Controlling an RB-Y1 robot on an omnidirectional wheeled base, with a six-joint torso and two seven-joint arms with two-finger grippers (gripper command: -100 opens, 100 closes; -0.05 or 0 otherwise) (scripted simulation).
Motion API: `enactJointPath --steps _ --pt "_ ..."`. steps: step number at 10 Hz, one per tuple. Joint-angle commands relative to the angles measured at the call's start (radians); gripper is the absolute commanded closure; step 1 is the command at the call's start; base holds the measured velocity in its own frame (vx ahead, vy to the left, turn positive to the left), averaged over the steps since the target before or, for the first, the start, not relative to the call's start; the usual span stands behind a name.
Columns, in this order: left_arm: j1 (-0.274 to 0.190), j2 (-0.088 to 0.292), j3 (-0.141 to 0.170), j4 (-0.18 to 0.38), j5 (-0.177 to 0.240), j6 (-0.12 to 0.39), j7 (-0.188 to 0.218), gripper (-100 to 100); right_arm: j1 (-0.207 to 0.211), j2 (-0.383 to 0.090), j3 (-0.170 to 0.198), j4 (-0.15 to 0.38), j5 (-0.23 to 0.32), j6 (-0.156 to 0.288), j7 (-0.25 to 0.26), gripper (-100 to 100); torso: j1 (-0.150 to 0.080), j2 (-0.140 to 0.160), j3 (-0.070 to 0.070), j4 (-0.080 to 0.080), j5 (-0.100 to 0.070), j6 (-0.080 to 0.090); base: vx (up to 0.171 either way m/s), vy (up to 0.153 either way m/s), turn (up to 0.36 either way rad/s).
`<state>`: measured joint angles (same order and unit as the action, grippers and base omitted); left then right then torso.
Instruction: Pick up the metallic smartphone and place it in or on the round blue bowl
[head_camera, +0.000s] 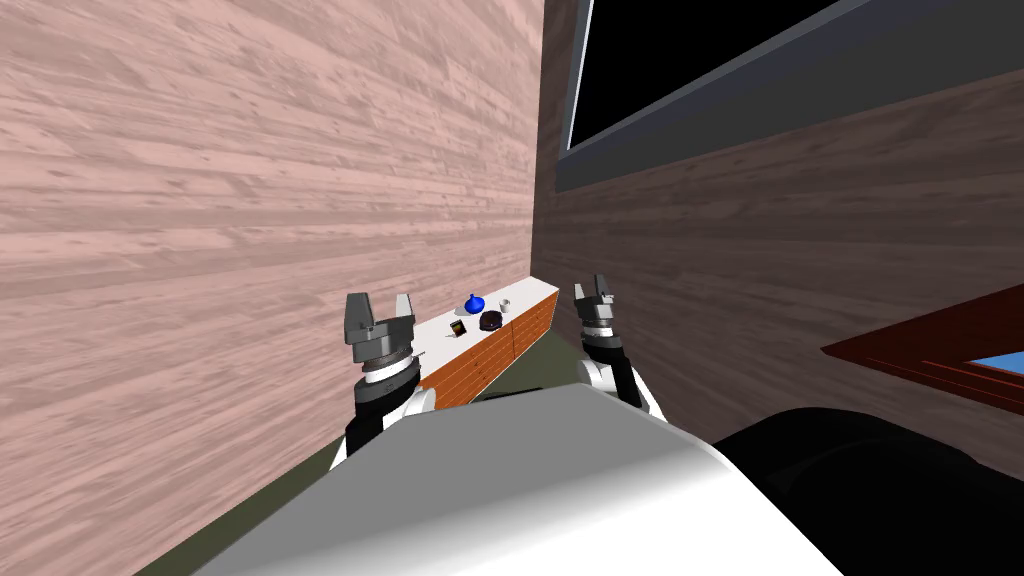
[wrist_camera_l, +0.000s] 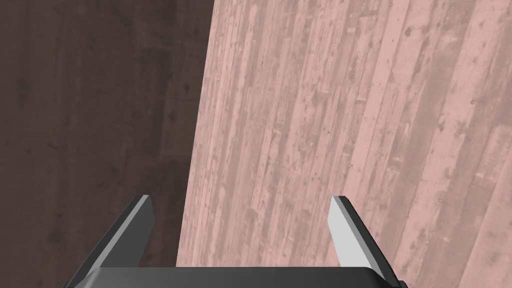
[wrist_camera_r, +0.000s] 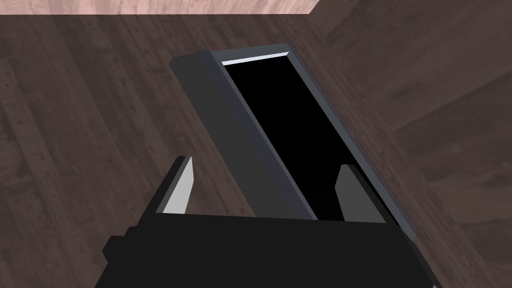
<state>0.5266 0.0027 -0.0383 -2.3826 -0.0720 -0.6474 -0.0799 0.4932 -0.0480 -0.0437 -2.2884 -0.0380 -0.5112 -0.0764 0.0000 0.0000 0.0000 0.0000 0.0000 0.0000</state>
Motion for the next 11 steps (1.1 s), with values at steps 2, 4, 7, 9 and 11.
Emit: enactJointPath --steps 2,4,7,9,11 --pt "-0.007 0.049 0.002 0.034 -0.006 -0.005 -0.013 -100 0.000 0.000 0.000 0.000 0.000 0.000 0.000 0 0.001 0.000 0.000 0.000 0.000 0.000 -0.013 0.014 -0.075" --pt "-0.018 0.088 0.005 0.085 -0.016 -0.013 -0.035 -100 0.000 0.000 0.000 0.000 0.000 0.000 0.000 0 0.002 0.002 0.001 0.000 0.001 0.000 -0.033 0.040 -0.107" --pt "-0.042 0.136 0.011 0.175 -0.038 -0.033 -0.083 -100 0.000 0.000 0.000 0.000 0.000 0.000 0.000 0 0.004 0.003 0.002 0.001 0.001 0.000 -0.053 0.050 -0.181" --pt "-0.051 0.149 0.013 0.228 -0.047 -0.041 -0.103 -100 0.000 0.000 0.000 0.000 0.000 0.000 0.000 0 0.004 0.003 0.002 0.001 0.001 0.000 -0.040 0.036 -0.089" --pt "-0.061 0.160 0.015 0.279 -0.057 -0.050 -0.125 -100 0.000 0.000 0.000 0.000 0.000 0.000 0.000 0 0.003 0.004 0.002 0.001 0.001 0.000 -0.057 0.040 -0.160"
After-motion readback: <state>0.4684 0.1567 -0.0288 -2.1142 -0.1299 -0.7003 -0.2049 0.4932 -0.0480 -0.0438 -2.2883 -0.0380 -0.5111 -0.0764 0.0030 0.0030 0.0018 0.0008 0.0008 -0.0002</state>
